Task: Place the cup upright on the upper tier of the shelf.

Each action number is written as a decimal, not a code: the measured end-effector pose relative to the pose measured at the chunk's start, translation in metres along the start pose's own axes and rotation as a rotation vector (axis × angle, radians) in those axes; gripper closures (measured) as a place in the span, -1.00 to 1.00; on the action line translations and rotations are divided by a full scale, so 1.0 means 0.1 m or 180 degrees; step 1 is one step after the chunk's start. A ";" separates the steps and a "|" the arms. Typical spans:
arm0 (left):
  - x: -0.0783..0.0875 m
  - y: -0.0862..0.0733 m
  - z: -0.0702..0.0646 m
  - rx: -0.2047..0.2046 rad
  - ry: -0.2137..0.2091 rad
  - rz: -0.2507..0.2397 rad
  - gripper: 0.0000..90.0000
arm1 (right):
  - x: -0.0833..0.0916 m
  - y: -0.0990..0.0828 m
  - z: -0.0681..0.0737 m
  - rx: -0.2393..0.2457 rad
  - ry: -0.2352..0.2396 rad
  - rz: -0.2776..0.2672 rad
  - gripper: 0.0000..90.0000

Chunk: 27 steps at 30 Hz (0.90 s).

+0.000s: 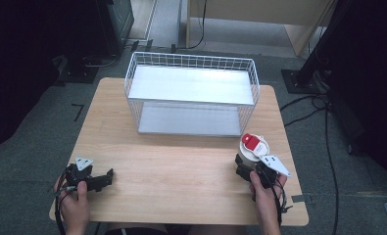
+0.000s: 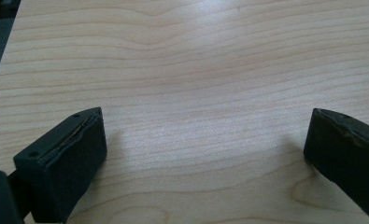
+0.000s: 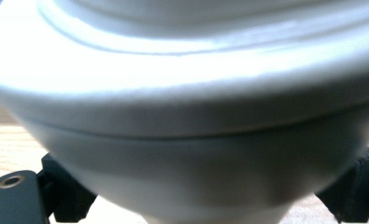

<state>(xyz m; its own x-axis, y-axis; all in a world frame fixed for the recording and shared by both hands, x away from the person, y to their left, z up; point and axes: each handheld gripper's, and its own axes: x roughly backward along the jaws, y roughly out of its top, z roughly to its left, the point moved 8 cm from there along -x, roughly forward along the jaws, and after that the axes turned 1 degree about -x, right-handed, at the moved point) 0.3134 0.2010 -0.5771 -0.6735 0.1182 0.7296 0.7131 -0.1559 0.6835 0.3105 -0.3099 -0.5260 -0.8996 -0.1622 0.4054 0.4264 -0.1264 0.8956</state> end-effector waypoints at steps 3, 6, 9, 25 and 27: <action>0.00 0.00 0.00 0.0000 0.0000 0.0000 -1.00 | -0.03 0.00 0.01 -0.0039 -0.0009 -0.0048 -0.81; 0.00 0.00 0.00 -0.0002 -0.0001 0.0000 -1.00 | -0.07 0.00 0.01 -0.0038 -0.0053 -0.0099 -0.82; 0.00 0.00 0.00 0.0000 0.0000 0.0000 -1.00 | -0.11 0.01 0.02 -0.0029 -0.0163 -0.0138 -0.83; 0.00 0.00 0.00 -0.0001 -0.0001 0.0001 -1.00 | -0.04 0.09 0.08 0.0068 -0.0227 -0.0294 -0.77; 0.00 0.00 0.00 -0.0001 0.0000 0.0000 -1.00 | 0.00 0.14 0.11 0.0077 -0.0207 -0.0336 -0.77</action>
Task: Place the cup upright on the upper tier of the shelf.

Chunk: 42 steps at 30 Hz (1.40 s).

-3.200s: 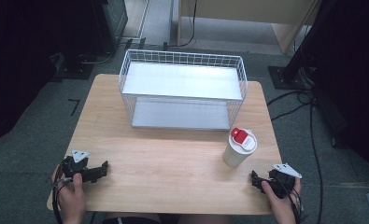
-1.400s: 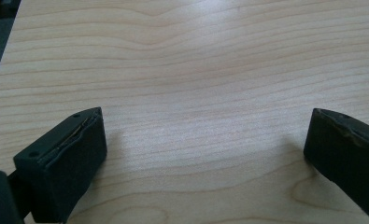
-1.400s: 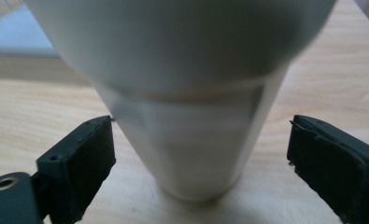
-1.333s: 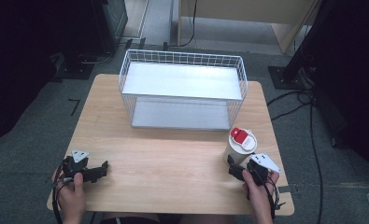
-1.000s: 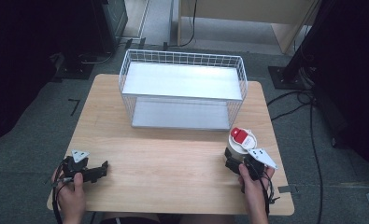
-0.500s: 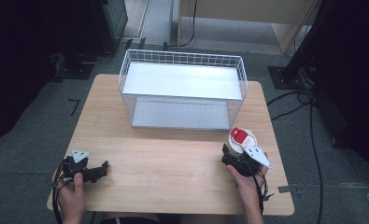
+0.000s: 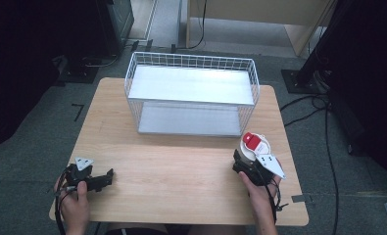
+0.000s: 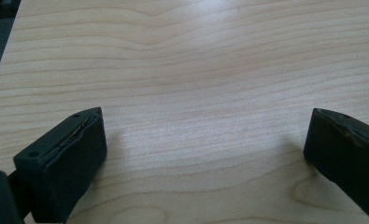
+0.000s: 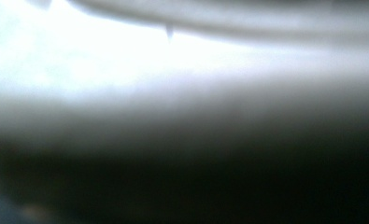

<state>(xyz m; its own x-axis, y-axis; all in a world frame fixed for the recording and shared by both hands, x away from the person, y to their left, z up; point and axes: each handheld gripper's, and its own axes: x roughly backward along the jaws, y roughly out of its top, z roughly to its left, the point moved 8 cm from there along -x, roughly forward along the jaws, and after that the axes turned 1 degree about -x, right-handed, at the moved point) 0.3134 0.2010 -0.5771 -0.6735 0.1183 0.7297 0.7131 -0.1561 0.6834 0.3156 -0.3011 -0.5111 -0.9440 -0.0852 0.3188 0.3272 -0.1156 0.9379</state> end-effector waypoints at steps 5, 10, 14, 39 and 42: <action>0.00 0.00 0.00 -0.0001 -0.0001 0.0000 -1.00 | 0.08 0.18 0.08 0.0007 0.0087 -0.0101 -0.76; 0.00 0.00 0.00 0.0000 0.0000 0.0000 -1.00 | 0.11 0.35 0.17 0.0055 0.0149 -0.0187 -0.76; 0.00 0.00 0.00 0.0001 0.0000 0.0000 -1.00 | 0.11 0.47 0.25 0.0107 0.0195 -0.0245 -0.76; 0.00 0.00 0.00 -0.0004 0.0000 0.0001 -1.00 | 0.00 1.20 0.65 0.0228 0.0334 -0.0536 -0.76; 0.00 0.00 0.00 -0.0002 0.0003 0.0000 -1.00 | -0.01 1.28 0.70 0.0226 0.0358 -0.0575 -0.76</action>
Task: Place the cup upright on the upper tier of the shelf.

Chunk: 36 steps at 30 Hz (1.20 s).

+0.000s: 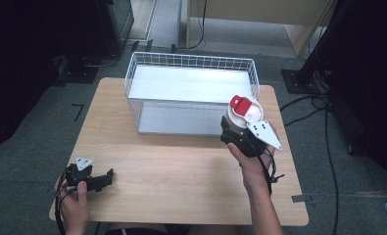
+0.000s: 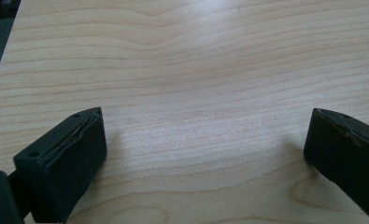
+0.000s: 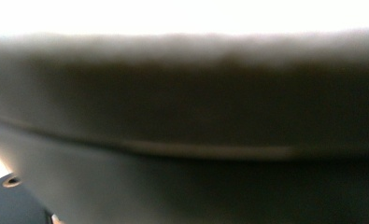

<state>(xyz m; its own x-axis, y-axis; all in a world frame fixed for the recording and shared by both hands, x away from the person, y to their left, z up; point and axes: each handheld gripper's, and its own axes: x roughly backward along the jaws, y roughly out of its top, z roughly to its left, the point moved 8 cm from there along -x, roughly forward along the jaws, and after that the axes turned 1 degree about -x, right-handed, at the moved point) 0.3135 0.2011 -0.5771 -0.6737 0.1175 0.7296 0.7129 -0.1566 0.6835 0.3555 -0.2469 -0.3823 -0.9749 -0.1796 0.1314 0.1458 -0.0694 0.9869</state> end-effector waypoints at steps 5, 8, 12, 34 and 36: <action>0.00 0.00 0.00 0.0001 0.0000 0.0000 -1.00 | -0.05 0.09 0.06 0.0000 0.0037 -0.0032 -0.76; 0.00 0.00 0.00 -0.0003 -0.0001 0.0004 -1.00 | -0.08 0.16 0.08 -0.0036 0.0068 -0.0054 -0.76; 0.00 0.00 0.00 -0.0005 -0.0002 0.0004 -1.00 | -0.13 0.25 0.11 -0.0037 0.0089 -0.0080 -0.76; 0.00 0.00 0.00 -0.0004 -0.0001 0.0005 -1.00 | -0.51 0.77 0.32 0.0082 0.0128 -0.0177 -0.76; 0.00 0.00 0.00 0.0001 -0.0003 0.0004 -1.00 | -0.57 0.80 0.33 0.0061 0.0107 -0.0171 -0.76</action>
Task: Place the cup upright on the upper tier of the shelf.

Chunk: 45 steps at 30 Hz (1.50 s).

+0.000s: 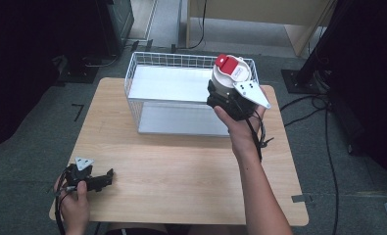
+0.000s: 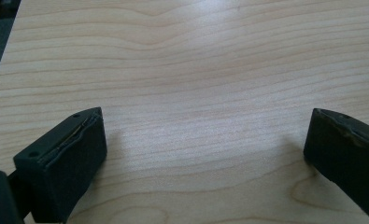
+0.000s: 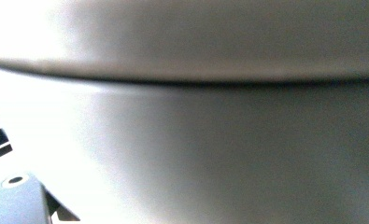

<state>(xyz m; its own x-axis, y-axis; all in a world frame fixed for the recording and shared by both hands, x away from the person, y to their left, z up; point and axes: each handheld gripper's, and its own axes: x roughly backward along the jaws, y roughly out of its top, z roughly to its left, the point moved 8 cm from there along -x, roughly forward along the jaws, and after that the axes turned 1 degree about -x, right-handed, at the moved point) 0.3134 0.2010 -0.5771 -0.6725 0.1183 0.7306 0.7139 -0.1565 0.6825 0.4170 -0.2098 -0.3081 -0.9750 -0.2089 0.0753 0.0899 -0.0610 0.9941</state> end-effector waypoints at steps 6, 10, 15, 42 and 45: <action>0.00 0.00 0.00 0.0001 0.0001 -0.0005 -1.00 | -0.18 0.01 0.02 -0.0015 0.0003 0.0065 -0.76; -0.01 0.01 0.00 0.0013 0.0017 -0.0002 -1.00 | -0.37 0.01 0.05 0.0020 0.0000 0.0113 -0.76; 0.00 0.01 0.00 0.0015 0.0016 0.0001 -1.00 | -0.53 0.00 0.08 -0.0011 0.0006 0.0154 -0.76; -0.01 0.01 0.00 0.0035 0.0023 -0.0006 -1.00 | -0.93 -0.11 -0.02 -0.0082 -0.0067 0.0245 -0.77; -0.01 0.01 0.00 0.0035 0.0025 -0.0008 -1.00 | -0.90 -0.14 0.01 0.0009 -0.0039 0.0195 -0.77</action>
<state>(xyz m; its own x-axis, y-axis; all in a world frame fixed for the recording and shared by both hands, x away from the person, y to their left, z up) 0.3147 0.2003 -0.5772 -0.6757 0.1111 0.7288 0.7143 -0.1454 0.6845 0.5030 -0.1892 -0.3286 -0.9701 -0.2003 0.1370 0.1489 -0.0457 0.9878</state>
